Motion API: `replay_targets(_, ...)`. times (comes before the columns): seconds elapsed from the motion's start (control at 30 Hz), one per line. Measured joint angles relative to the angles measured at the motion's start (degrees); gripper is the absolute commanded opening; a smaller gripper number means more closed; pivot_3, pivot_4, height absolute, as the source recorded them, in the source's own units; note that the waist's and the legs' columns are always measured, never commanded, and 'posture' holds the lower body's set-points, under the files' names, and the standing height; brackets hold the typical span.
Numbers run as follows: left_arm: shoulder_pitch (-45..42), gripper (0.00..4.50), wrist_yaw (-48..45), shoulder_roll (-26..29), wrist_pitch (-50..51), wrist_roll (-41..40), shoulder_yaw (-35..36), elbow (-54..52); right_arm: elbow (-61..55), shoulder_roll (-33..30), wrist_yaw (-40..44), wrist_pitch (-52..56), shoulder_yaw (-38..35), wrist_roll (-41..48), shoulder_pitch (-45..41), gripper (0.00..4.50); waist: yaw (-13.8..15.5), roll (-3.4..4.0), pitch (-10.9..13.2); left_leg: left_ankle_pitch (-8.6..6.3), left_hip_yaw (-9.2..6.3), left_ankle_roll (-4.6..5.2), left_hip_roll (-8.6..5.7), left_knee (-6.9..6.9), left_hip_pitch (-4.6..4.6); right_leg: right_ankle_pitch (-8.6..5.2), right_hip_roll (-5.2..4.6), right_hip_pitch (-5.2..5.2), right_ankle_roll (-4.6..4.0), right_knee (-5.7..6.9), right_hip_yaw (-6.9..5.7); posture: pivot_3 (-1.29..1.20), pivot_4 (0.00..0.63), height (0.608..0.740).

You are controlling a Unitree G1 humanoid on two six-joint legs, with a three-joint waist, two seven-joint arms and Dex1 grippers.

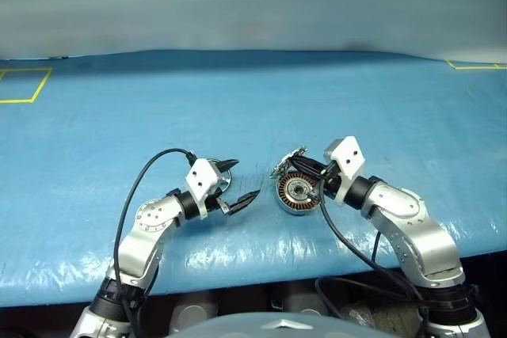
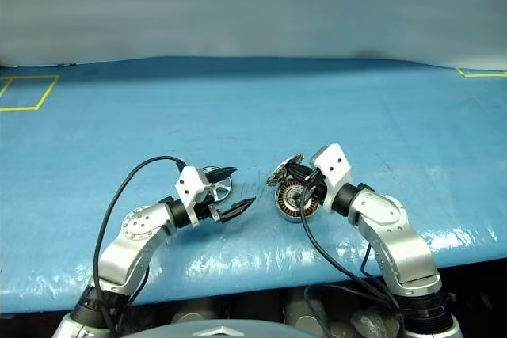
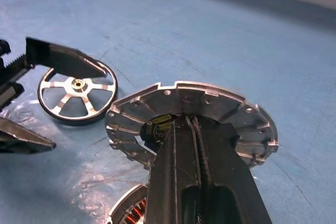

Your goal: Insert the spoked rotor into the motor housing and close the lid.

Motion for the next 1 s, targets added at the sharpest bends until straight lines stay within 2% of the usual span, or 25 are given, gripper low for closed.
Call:
replay_targets(0.47,1.9,4.5,0.0,0.6,0.0,0.0,0.1,0.0,-2.6,-4.9,0.5,0.5,-2.5,0.5,6.5,0.05,0.0,-0.01,0.0,0.0,-0.01,0.0,0.01,-0.02,0.0,-0.01,0.0,0.0,0.0,-0.01,-0.01,0.0,0.15,0.74)
replay_targets(0.67,1.9,4.5,0.0,0.6,-0.2,0.0,0.1,0.0,-2.4,-4.8,0.9,0.3,-2.0,0.2,7.1,0.05,0.0,-0.01,0.0,0.0,-0.01,0.0,0.02,-0.02,0.01,-0.01,0.0,0.0,0.0,-0.01,-0.01,0.0,0.15,0.74)
replay_targets(1.0,1.9,4.5,0.0,0.6,-0.2,0.0,0.0,0.0,4.0,-5.0,1.0,-1.6,4.8,-4.7,5.6,0.05,0.1,-0.02,0.0,0.0,-0.01,0.0,0.0,-0.02,0.0,-0.01,-0.01,0.0,-0.01,-0.02,-0.02,0.0,0.15,0.74)
